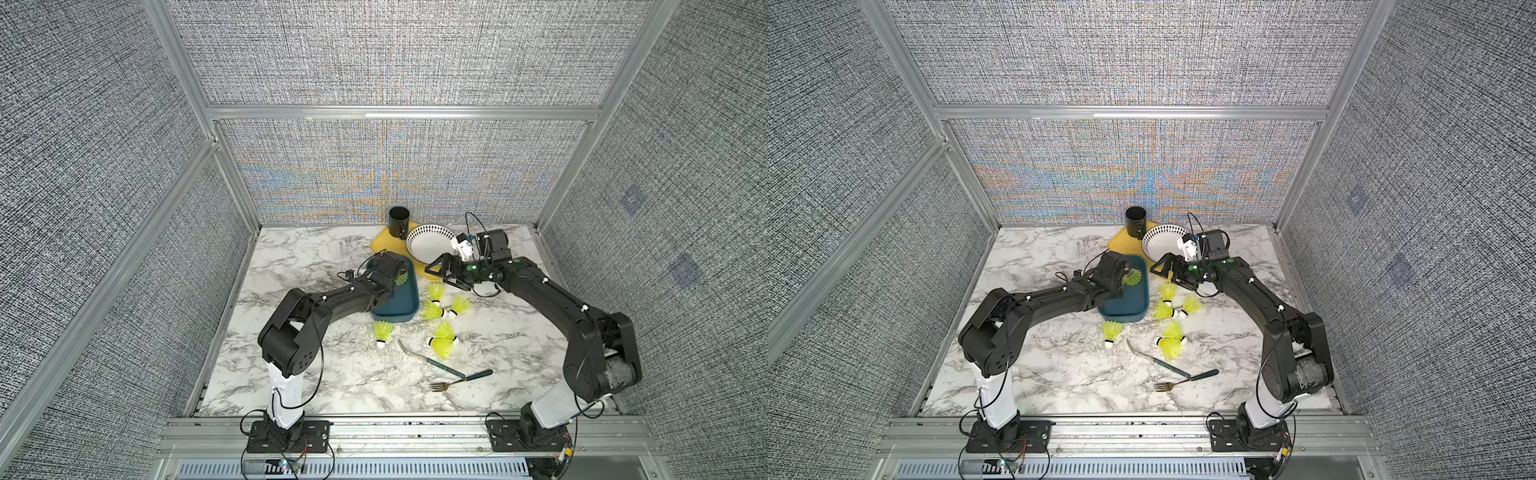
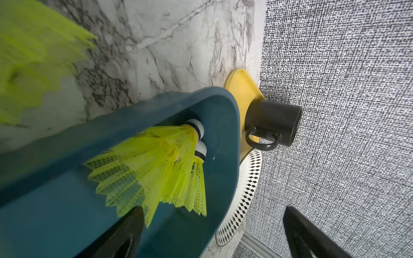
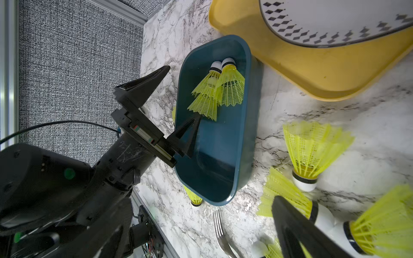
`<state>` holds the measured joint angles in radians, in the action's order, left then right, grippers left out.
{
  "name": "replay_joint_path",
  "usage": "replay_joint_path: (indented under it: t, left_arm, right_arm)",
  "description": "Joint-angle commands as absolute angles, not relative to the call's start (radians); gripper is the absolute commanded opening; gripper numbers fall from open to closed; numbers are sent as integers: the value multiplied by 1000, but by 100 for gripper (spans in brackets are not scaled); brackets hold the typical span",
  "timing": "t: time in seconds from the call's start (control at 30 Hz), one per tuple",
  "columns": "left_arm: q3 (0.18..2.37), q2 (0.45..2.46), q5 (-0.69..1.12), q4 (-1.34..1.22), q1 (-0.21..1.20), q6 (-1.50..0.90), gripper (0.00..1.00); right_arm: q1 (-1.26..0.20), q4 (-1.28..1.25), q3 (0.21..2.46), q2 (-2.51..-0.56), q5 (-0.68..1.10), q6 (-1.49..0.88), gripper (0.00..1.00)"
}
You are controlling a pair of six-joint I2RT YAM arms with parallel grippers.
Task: Put the shuttlecocks into the storage box
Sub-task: Place the shuttlecock in the storage box, then pick up the shuttlecock at the center of the board.
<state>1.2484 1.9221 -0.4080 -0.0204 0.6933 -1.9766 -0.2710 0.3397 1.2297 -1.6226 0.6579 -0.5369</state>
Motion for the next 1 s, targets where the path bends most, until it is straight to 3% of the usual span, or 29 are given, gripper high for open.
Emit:
replay_joint_path:
  t: [0.0, 0.57, 0.8, 0.97]
  left_arm:
    - [1259, 1907, -371, 73, 693, -2006, 100]
    - [1219, 1738, -266, 248, 715, -1958, 100]
    - [1233, 1645, -222, 339, 716, -1799, 100]
    - [1269, 1618, -90, 417, 708, -1570, 100]
  right_arm:
    - [-272, 328, 1232, -1618, 654, -533, 99]
    - [-287, 372, 1197, -1562, 601, -454, 99]
    - [-336, 440, 1181, -1513, 531, -395, 99]
    - [-363, 505, 1143, -1449, 483, -398, 98]
